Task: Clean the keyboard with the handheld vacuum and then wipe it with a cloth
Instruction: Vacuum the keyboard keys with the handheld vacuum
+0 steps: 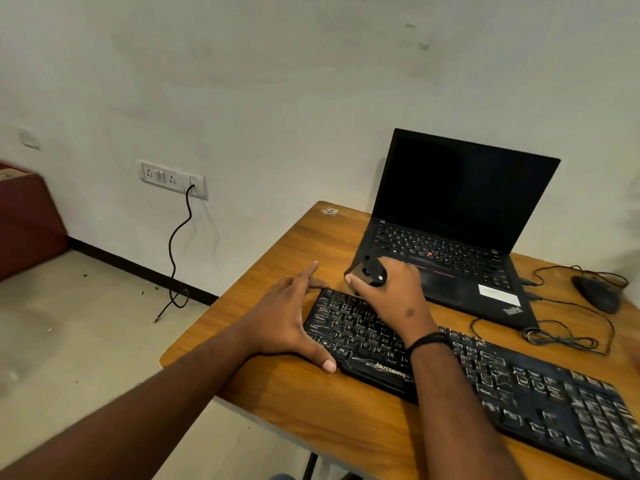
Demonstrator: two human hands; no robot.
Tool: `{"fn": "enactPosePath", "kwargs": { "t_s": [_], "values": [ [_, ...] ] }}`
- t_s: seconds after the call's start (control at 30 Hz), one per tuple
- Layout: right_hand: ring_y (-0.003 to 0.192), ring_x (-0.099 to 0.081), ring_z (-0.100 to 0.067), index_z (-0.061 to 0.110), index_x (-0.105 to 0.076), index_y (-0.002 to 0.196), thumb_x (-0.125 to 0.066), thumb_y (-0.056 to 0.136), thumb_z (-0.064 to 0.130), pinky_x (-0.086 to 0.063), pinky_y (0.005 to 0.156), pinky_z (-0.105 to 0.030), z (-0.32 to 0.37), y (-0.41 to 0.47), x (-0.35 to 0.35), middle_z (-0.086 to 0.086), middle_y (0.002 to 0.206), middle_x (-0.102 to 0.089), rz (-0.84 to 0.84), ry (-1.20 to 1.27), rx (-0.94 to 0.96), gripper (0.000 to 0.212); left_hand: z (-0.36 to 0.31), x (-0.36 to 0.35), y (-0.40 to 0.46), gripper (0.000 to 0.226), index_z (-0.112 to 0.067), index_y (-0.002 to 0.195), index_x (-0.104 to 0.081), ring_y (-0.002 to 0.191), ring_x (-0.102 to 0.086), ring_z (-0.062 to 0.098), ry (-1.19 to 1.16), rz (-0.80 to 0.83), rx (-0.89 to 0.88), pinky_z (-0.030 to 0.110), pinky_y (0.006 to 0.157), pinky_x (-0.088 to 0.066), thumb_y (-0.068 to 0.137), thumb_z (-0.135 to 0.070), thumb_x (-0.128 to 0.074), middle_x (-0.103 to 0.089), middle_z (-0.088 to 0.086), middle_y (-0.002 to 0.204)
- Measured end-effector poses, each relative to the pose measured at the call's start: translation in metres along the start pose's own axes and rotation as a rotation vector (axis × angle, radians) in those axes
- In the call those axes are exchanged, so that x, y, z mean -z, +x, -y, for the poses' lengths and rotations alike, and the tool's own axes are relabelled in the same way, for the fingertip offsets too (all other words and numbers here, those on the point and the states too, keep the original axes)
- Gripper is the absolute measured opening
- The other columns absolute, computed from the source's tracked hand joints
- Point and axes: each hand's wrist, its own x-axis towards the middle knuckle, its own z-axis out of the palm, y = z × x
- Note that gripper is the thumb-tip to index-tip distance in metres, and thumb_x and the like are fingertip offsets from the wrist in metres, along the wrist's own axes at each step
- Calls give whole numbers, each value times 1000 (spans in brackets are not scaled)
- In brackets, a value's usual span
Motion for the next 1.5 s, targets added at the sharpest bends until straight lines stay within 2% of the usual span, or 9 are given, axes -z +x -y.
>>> {"fn": "enactPosePath", "kwargs": {
  "t_s": [0.17,0.3,0.4,0.83,0.97,1.1,1.27,1.4,1.5],
  "values": [
    [52,-50,-11,11,-64,65,-78,82,33,-37,48,-18,-7,-1,10,-3,62,-62,71,73,-1,30,1,0,1,159,-39,157,10,148,-18,15,4,1,6,44,123,-20,35,-84,-82,-25,-10,160],
    [53,-47,-3,29,-52,60,-78,83,30,-38,51,-10,-4,-1,10,12,60,-53,-22,36,-21,35,1,0,1,158,-37,158,10,148,-17,13,4,7,0,42,122,-19,38,-82,-83,-25,-13,160],
    [56,-57,-15,21,-61,63,-78,83,30,-46,51,-22,-7,-1,15,4,61,-61,21,122,-6,28,1,0,1,158,-36,158,9,148,-18,14,8,2,-5,43,123,-20,38,-81,-84,-26,-13,159],
    [55,-46,-4,26,-49,60,-77,84,29,-40,54,-10,-9,-2,18,10,61,-52,4,-3,-32,37,4,-1,3,162,-40,157,10,149,-19,15,-2,-5,10,45,123,-22,31,-88,-79,-25,-11,160],
    [54,-53,-16,13,-57,60,-78,83,29,-43,48,-23,-16,-3,24,-2,60,-59,20,62,-31,35,2,0,1,160,-39,158,9,148,-18,15,-13,-1,2,43,122,-21,34,-82,-84,-25,-12,158],
    [55,-46,-3,26,-50,60,-77,84,28,-38,52,-9,-11,-5,22,10,62,-53,-15,-6,-59,36,-1,1,0,160,-39,158,10,149,-17,16,-8,5,13,42,122,-21,35,-81,-84,-24,-9,160],
    [59,-58,-22,5,-61,66,-77,83,27,-49,54,-32,-19,-8,31,-8,65,-63,37,74,-64,33,-2,1,0,161,-39,158,9,148,-20,17,-13,10,16,41,120,-22,33,-84,-81,-23,-8,160],
    [57,-54,-4,18,-58,62,-77,84,28,-42,51,-15,-20,-8,30,6,61,-58,-26,34,-86,31,0,0,0,162,-41,157,9,148,-20,17,-17,7,26,43,122,-23,30,-86,-81,-24,-8,160],
    [65,-64,-27,3,-63,68,-77,83,29,-56,57,-42,-28,-9,34,-10,68,-66,3,122,-89,33,1,0,1,163,-41,157,9,148,-20,16,-12,7,23,43,122,-23,29,-87,-80,-24,-10,160]
  ]
}}
